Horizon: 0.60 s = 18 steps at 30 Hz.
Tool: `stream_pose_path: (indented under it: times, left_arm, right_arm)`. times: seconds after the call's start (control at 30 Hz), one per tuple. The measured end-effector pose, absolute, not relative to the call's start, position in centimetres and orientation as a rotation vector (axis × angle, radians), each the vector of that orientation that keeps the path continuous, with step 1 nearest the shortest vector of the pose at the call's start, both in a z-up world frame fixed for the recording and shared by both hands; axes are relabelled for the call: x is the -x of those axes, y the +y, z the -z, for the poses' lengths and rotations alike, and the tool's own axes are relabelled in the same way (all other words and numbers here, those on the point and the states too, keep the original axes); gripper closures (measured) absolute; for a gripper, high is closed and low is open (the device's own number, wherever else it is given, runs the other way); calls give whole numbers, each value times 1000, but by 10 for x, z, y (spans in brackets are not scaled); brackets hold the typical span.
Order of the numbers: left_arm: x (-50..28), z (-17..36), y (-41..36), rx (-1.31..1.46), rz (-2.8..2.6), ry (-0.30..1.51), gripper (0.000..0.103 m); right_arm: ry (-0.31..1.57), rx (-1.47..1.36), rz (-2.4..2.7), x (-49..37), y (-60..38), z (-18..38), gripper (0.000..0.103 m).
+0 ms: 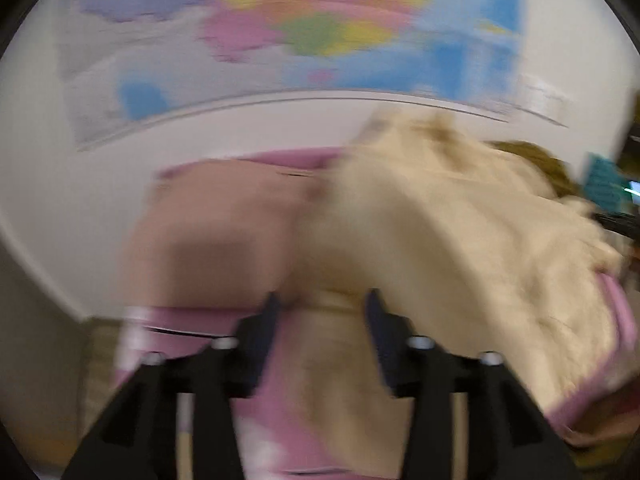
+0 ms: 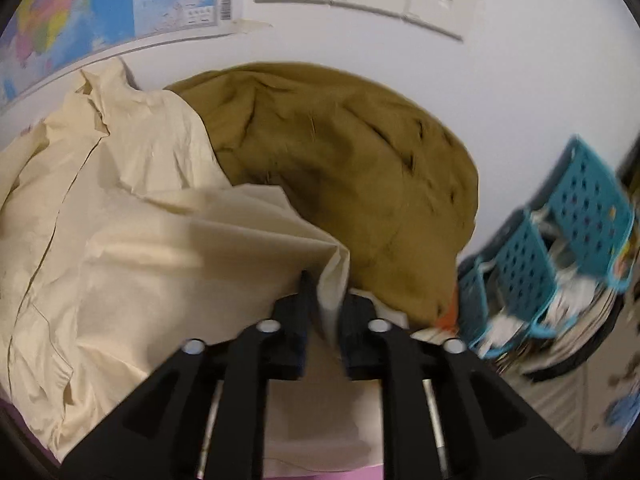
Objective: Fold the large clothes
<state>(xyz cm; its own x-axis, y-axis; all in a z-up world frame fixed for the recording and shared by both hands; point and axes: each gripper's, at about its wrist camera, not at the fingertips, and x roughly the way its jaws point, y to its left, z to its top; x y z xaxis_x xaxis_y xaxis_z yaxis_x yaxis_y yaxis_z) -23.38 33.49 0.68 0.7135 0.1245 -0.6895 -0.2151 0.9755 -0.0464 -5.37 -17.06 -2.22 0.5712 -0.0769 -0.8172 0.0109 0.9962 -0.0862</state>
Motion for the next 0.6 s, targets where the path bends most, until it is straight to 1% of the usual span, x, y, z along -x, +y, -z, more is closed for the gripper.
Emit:
stream_pose_path:
  times: [0.03, 0.07, 0.1, 0.13, 0.17, 0.23, 0.3, 0.33, 0.4, 0.43, 0.47, 0.5, 0.6]
  left_arm:
    - [235, -3, 322, 112, -141, 765, 46]
    - [236, -2, 307, 94, -94, 765, 43]
    - [240, -2, 288, 81, -34, 756, 25]
    - [242, -1, 275, 58, -4, 757, 17]
    - [242, 1, 264, 28, 6, 755, 12]
    - [247, 9, 240, -59, -9, 780, 12]
    - [244, 25, 231, -96, -33, 836, 13]
    - [240, 34, 232, -104, -45, 859, 17]
    - [237, 46, 238, -113, -110, 902, 61]
    - [239, 45, 248, -78, -137, 907, 70]
    - [244, 39, 260, -11, -140, 885, 85]
    - [249, 29, 276, 54, -147, 857, 88]
    - [269, -8, 319, 98, -288, 757, 89]
  right_arm:
    - [920, 55, 63, 64, -171, 16, 66]
    - [882, 43, 65, 73, -169, 10, 62]
    - [818, 25, 61, 90, -167, -3, 53]
    - [770, 6, 51, 103, -166, -13, 44]
    - [723, -19, 16, 118, -164, -23, 42]
    - [667, -48, -99, 147, -151, -36, 40]
    - [651, -30, -183, 173, -135, -33, 36]
    - [656, -29, -214, 179, -129, -29, 36]
    - [676, -66, -275, 191, -119, -17, 36]
    - [696, -77, -299, 196, -114, -7, 36]
    - [707, -79, -308, 199, -111, 1, 37]
    - [731, -83, -321, 201, -109, 10, 37]
    - [751, -116, -340, 205, -109, 21, 37]
